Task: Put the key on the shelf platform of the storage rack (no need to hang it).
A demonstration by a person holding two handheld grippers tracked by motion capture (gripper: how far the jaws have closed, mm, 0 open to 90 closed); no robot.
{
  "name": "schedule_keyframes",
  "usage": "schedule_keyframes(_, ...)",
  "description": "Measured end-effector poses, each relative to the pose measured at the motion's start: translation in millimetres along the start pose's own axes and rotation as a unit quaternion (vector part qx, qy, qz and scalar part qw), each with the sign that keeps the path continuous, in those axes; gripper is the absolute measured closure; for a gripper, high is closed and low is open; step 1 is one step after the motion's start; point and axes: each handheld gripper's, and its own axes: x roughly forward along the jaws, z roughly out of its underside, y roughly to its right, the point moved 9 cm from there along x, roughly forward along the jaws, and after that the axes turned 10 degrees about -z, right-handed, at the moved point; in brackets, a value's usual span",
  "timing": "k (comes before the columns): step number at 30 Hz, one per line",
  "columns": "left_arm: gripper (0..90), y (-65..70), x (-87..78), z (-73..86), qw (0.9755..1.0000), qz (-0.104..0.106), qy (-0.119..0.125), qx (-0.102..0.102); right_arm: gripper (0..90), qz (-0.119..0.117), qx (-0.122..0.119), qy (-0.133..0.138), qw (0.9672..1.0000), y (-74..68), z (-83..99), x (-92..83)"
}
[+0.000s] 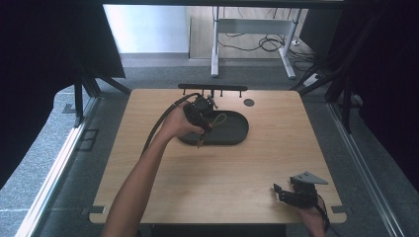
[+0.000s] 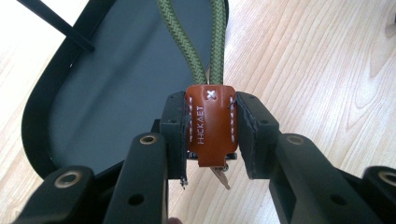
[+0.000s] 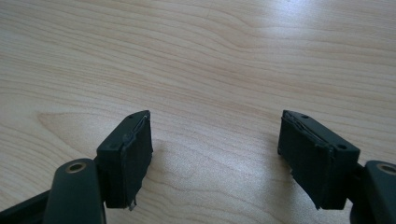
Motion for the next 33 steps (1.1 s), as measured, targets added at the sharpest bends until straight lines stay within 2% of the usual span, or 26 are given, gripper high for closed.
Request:
schedule_keyframes(19,66.9,2.1,1.3,-14.5,0.9999,-0.002,-0.001,0.010,26.4,0.004,-0.008,-0.004,1.0000,-0.8,-0.3,1.4)
schedule_keyframes(33,66.9,-1.0,-0.1,-16.3,0.9999,-0.008,-0.006,0.010,26.1,0.007,-0.010,-0.005,0.9999,-1.1,-0.6,2.2)
